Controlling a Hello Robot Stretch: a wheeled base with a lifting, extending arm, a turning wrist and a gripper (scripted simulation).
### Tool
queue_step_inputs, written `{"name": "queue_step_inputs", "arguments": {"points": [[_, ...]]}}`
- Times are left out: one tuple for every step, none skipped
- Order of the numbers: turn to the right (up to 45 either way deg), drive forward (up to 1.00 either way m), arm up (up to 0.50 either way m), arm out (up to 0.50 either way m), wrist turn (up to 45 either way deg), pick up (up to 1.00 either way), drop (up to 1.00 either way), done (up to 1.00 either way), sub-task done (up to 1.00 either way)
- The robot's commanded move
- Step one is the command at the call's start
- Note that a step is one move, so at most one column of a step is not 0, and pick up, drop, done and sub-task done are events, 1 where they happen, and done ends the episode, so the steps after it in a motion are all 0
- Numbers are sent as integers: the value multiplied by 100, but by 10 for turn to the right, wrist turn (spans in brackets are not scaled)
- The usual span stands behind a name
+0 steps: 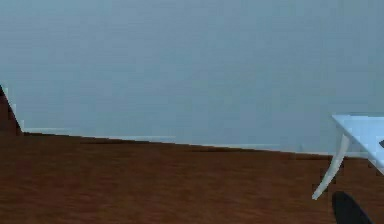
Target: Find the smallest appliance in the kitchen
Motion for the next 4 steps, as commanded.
{"name": "queue_step_inputs", "arguments": {"points": [[0,65,0,0,0,0,0,0,0],[450,0,0,0,0,0,0,0,0],[330,0,0,0,0,0,0,0,0],[0,0,0,0,0,0,0,100,0]]}}
